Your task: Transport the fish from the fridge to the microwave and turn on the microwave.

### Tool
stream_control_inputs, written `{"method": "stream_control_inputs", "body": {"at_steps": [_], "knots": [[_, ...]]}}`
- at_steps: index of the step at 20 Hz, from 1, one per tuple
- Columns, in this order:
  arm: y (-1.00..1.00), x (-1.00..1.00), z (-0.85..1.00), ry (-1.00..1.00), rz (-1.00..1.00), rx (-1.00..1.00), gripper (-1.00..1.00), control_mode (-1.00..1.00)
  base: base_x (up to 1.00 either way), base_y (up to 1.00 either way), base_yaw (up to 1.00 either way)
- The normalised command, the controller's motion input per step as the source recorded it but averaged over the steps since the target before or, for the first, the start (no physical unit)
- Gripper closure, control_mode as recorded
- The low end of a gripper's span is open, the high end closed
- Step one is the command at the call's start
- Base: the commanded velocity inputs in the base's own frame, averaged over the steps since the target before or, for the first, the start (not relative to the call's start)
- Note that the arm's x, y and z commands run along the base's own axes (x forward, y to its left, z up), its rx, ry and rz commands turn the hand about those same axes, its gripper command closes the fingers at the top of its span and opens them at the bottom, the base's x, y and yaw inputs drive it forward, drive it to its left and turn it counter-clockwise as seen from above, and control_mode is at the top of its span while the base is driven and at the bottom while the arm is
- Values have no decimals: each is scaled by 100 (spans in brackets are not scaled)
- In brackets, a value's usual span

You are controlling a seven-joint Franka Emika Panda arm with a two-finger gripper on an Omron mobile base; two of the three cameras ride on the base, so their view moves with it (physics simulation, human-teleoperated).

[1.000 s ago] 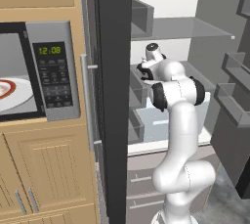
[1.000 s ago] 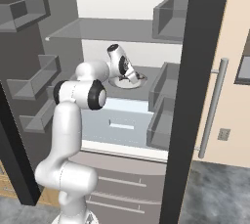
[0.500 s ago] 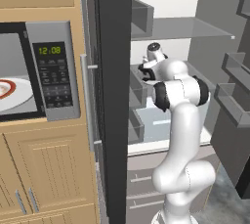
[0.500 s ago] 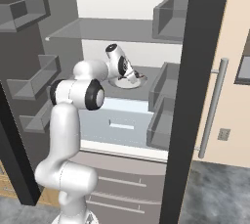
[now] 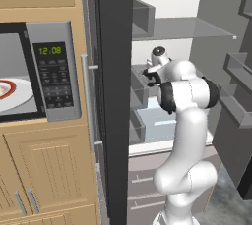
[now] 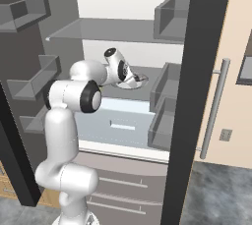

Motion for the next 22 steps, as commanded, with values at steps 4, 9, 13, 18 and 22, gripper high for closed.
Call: {"method": "stream_control_inputs", "body": {"at_steps": [4, 9, 13, 18, 22], "knots": [[-9, -47, 39, 0, 0, 4, 100, -100, 0, 0, 0], [-5, -56, 23, 0, 0, 2, 100, -100, 0, 0, 0], [-1, -62, 4, 0, 1, 0, 100, -100, 0, 0, 0], [0, -65, 14, 0, 3, 0, 100, -100, 0, 0, 0], [0, -65, 29, 0, 7, 0, 100, -100, 0, 0, 0]]}}
